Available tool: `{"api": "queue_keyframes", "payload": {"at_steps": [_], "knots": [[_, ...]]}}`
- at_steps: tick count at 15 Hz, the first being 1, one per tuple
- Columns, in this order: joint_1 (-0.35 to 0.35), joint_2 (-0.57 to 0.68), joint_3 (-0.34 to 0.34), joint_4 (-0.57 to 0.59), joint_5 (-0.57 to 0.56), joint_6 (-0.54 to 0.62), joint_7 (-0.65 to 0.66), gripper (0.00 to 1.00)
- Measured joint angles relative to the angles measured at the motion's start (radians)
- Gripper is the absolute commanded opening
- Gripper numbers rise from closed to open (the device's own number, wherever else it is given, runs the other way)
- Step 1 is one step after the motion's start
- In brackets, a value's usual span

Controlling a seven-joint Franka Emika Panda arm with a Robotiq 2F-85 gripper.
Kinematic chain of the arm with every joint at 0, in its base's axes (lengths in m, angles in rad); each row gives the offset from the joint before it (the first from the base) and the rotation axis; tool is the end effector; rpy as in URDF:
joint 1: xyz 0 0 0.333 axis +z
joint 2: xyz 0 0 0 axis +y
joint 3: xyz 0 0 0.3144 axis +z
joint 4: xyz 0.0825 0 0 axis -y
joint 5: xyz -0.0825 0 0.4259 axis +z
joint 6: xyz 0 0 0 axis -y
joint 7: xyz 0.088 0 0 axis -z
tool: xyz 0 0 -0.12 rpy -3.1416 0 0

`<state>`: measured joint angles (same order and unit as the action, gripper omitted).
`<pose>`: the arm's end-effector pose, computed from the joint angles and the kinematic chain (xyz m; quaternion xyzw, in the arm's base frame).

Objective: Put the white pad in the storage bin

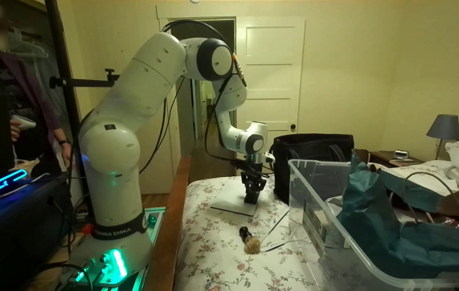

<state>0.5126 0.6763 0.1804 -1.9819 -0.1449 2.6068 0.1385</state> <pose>0.4695 0.3999 0.0702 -0.9483 -0.3163 0.0246 0.0120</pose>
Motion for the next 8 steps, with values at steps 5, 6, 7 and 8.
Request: {"api": "queue_keyframes", "payload": {"at_steps": [5,6,7,8], "knots": [[0.026,0.000,-0.026,0.004,-0.019,0.000,0.008,0.52],[0.029,0.000,-0.029,0.004,-0.020,0.000,0.009,0.48],[0.031,0.000,-0.030,0.004,-0.020,0.000,0.009,0.41],[0.031,0.000,-0.029,0.004,-0.020,0.000,0.011,0.34]]}}
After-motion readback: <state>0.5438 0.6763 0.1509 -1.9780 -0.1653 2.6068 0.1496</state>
